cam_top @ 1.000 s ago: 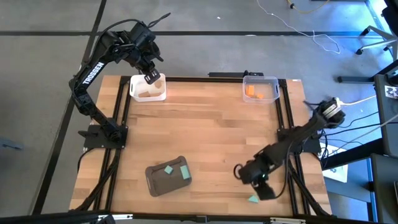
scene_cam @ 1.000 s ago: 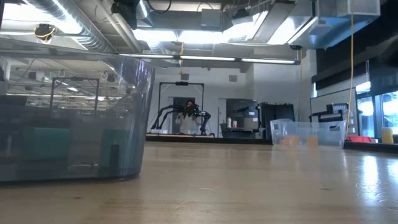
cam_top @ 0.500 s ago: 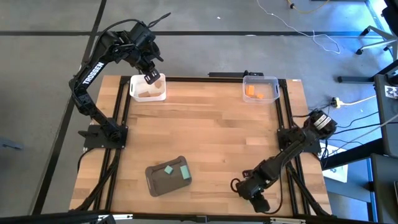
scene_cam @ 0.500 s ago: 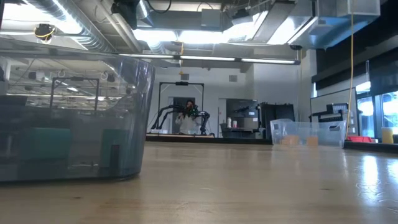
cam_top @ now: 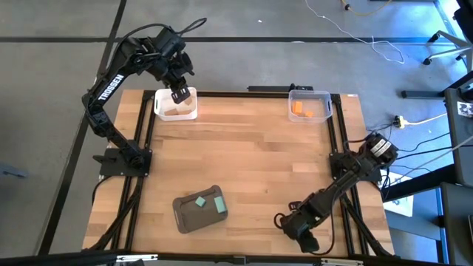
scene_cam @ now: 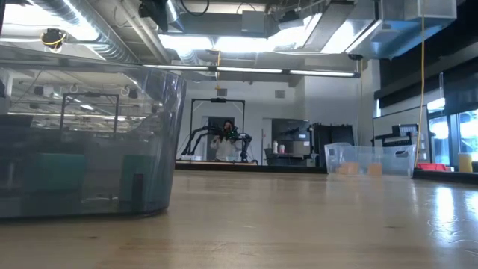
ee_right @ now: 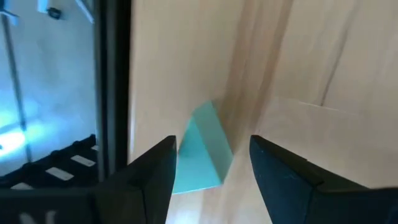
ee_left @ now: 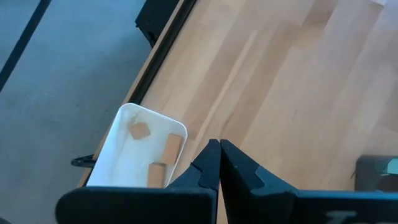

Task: Sort & place blocks by color
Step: Put the blue block into the black bin

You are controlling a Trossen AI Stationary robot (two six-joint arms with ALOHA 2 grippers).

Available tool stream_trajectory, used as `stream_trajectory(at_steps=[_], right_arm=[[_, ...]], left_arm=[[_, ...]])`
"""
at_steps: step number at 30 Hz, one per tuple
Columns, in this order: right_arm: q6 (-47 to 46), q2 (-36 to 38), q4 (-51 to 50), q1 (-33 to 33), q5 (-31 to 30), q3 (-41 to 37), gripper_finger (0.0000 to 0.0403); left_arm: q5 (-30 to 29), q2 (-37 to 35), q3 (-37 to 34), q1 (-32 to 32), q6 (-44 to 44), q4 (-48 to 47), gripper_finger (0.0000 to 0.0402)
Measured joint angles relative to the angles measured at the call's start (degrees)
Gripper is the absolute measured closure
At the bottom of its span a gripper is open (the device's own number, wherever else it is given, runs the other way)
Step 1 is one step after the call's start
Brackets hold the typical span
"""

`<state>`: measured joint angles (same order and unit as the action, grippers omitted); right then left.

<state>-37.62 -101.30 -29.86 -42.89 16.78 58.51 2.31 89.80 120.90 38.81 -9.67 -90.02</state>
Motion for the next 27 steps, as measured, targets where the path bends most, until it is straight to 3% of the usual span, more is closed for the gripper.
stream_trajectory(at_steps=[15, 19, 23, 27], right_arm=[[-1.3, -4.8, 0.2, -2.6, -1.7, 0.3, 0.0199], [-1.4, -5.0, -0.5, -2.8, -4.4, 0.3, 0.0226], [-2.3, -5.0, -0.9, -2.7, -5.1, 0.3, 0.0279], [-3.7, -5.0, -0.9, -2.2, -5.3, 0.3, 0.0282]], left_arm=[[-0.1, 0.0, 0.0, 0.0, -0.1, 0.0, 0.0401], [0.5, 0.0, 0.0, 0.0, -0.8, 0.0, 0.0401], [5.0, 0.0, 0.0, 0.0, -6.8, 0.0, 0.0401], [11.2, 0.0, 0.0, 0.0, -11.0, 0.0, 0.0401]])
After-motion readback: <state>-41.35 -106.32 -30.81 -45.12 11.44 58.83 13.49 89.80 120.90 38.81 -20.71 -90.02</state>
